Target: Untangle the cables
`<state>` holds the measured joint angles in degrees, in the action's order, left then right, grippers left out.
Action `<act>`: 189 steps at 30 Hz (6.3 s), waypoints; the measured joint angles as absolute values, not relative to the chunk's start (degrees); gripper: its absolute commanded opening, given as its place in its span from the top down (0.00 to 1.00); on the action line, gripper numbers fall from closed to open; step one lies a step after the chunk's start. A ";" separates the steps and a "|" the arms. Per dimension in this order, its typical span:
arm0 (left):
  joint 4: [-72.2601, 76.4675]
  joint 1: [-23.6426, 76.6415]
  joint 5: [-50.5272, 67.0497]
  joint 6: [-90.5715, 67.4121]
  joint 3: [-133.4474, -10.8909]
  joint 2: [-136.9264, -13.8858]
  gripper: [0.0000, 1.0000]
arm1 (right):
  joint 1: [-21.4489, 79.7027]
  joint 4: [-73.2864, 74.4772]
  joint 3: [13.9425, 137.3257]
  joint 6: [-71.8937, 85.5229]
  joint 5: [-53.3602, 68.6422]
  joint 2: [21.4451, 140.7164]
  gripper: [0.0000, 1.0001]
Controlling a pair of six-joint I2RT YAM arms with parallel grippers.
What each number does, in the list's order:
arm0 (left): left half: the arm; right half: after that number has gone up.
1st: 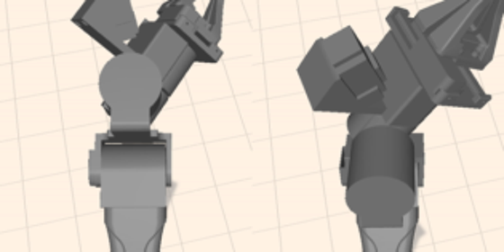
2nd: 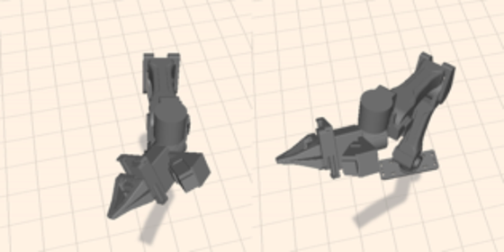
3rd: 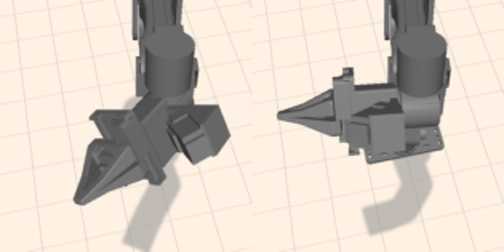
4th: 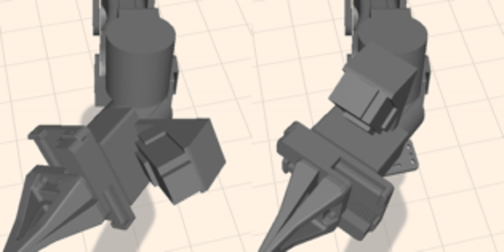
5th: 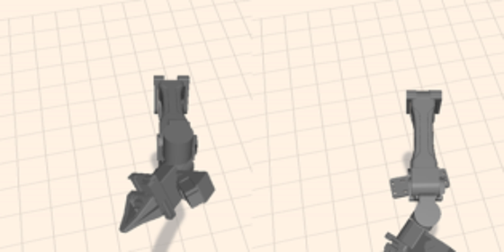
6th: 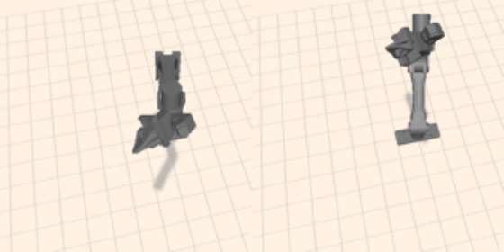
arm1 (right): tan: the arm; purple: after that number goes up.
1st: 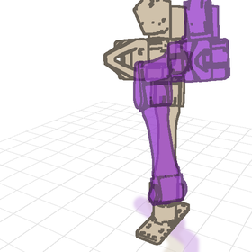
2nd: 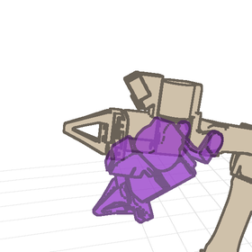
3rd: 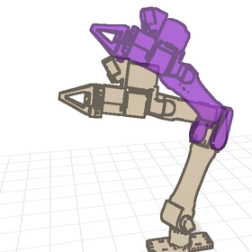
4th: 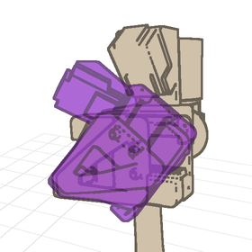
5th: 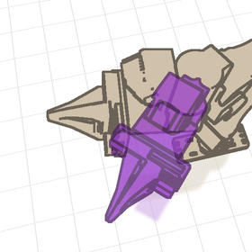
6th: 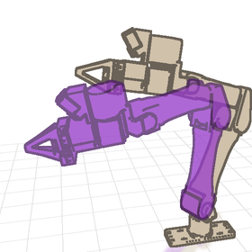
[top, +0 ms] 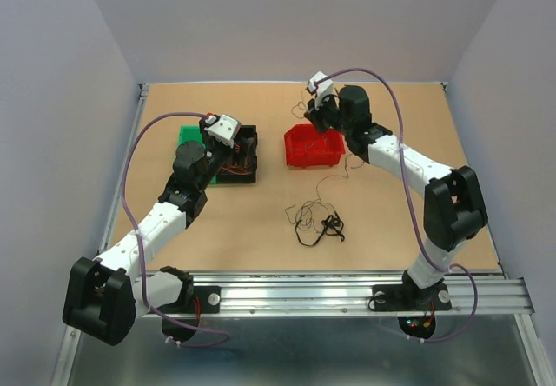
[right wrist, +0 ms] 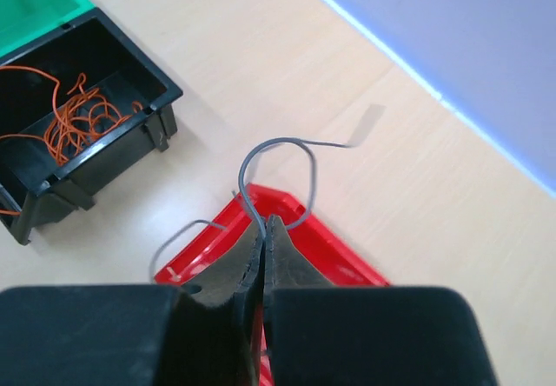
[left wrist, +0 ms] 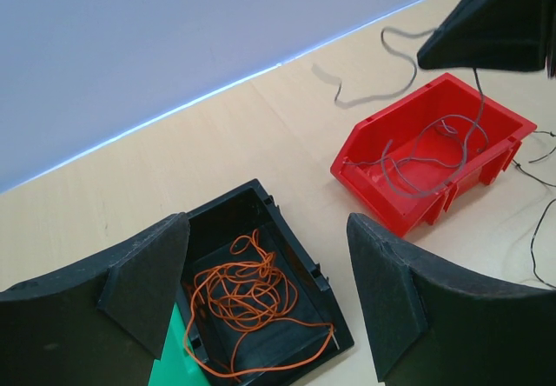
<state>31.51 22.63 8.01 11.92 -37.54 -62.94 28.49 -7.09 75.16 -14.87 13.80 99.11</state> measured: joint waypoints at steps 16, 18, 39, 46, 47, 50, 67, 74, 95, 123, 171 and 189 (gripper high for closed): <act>31.53 22.63 8.51 11.92 -37.54 -62.94 0.16 | 18.28 -18.65 64.18 -25.80 37.52 104.18 0.99; 31.53 22.61 8.60 11.92 -37.54 -62.94 0.16 | 17.58 -18.72 62.52 -27.68 38.11 104.18 0.99; 31.55 22.39 9.89 11.92 -37.52 -61.95 0.16 | 16.08 5.69 74.81 -40.36 30.37 109.06 0.99; 31.55 22.39 10.15 12.08 -37.52 -62.43 0.16 | 16.16 18.28 84.71 -45.01 26.50 118.10 1.00; 31.55 22.39 10.24 12.14 -37.52 -62.78 0.16 | 16.27 20.67 86.54 -45.47 25.67 119.77 0.99; 31.48 22.39 10.39 12.16 -37.52 -63.55 0.16 | 16.73 24.38 91.09 -46.44 23.92 123.15 1.00; 31.46 22.39 10.57 12.58 -37.52 -64.01 0.16 | 18.00 31.27 94.56 -46.87 23.53 121.97 0.48; 31.46 22.39 10.76 12.58 -37.52 -63.99 0.16 | 18.52 31.57 94.56 -45.74 22.57 115.70 0.32; 31.44 22.39 13.54 13.65 -37.52 -63.99 0.06 | 22.39 11.35 76.34 -9.91 25.82 89.93 0.09; 21.85 39.16 23.20 31.14 -37.71 -71.94 0.08 | 23.64 -4.40 22.31 28.49 7.03 49.12 0.42; 18.20 43.44 18.17 34.39 -39.51 -73.19 0.14 | 38.59 -29.50 24.29 27.14 20.84 61.25 0.99; 20.38 38.83 33.06 33.50 -34.35 -60.14 0.14 | 39.53 -31.73 19.35 29.85 23.55 44.73 0.99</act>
<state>20.38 38.83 33.06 33.50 -34.35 -60.14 39.53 -31.73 19.35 29.85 23.55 44.73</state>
